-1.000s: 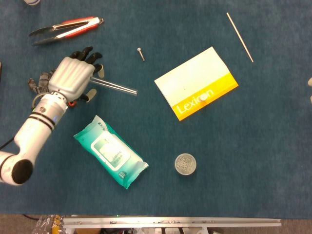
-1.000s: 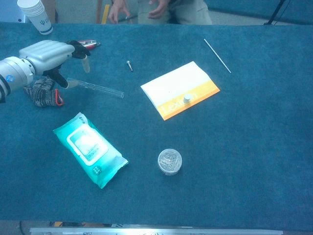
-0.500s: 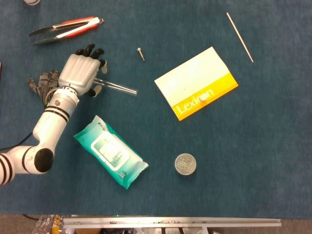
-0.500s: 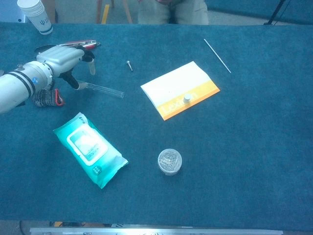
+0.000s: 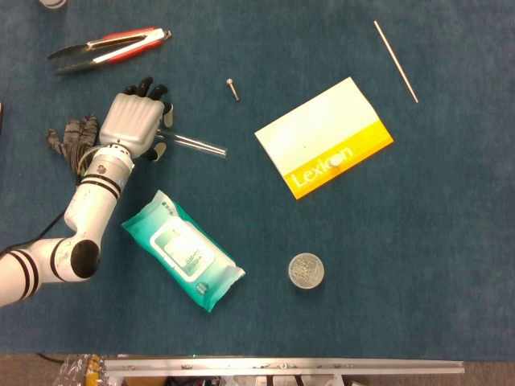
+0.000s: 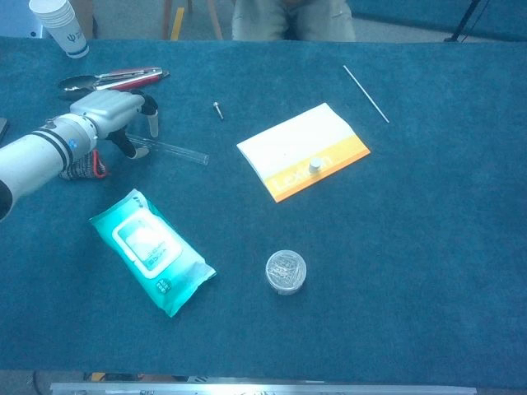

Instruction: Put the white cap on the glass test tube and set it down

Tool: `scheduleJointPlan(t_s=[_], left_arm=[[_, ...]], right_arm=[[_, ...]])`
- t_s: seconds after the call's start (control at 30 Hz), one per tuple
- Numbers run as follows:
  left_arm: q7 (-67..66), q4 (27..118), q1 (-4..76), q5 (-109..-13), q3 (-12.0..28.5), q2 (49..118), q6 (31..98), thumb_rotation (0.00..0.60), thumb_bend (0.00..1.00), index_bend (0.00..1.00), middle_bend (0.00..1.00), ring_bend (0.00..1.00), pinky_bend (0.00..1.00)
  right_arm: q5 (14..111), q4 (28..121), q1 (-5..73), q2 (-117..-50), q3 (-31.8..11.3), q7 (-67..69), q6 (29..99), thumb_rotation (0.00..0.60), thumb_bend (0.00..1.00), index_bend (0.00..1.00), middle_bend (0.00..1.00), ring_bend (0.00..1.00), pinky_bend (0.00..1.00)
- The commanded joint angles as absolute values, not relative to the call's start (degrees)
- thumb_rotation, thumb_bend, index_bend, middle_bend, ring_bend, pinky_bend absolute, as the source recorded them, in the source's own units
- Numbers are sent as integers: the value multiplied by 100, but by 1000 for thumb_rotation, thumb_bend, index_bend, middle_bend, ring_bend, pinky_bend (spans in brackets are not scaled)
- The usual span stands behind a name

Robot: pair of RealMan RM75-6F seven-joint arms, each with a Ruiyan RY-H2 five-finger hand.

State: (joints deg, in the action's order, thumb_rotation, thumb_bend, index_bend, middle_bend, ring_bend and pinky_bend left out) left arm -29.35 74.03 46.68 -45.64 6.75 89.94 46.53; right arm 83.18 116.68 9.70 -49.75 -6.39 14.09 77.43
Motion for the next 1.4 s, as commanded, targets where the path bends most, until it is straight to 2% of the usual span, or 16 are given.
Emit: scheduleJointPlan(t_s=[0.03,0.6,1.0,1.17,1.4], left_arm=[[-2930,7375,4674,-4547,656,9027,4648,600,293,411,136,2,138],[-2924,7163,4766,-4465,653,9282,4630,600,293,439,151,2,138],[-2845,7120,4749,-4449,692,9373,4695,600,293,498,188,9,138],[-2509,7462,4607,-4567,783,9138,4788,600,294,544,241,60,138],[-1867,8243,4312,-4768,944,8584,4951,600,297,563,267,75,138]], right_arm=[[8320,11658,968,-4977,-631,1428,7740,600,329,456,238,60,175],[8298,11646,902,-4915,-614,1499,7820,600,329,456,238,60,175],[8238,11707,880,-4908,-637,1426,7870,600,329,456,238,60,175],[8202,11732,905,-4886,-651,1382,7825,600,329,456,238,60,175],[8149,11720,1004,-4913,-697,1300,7708,600,329,456,238,60,175]])
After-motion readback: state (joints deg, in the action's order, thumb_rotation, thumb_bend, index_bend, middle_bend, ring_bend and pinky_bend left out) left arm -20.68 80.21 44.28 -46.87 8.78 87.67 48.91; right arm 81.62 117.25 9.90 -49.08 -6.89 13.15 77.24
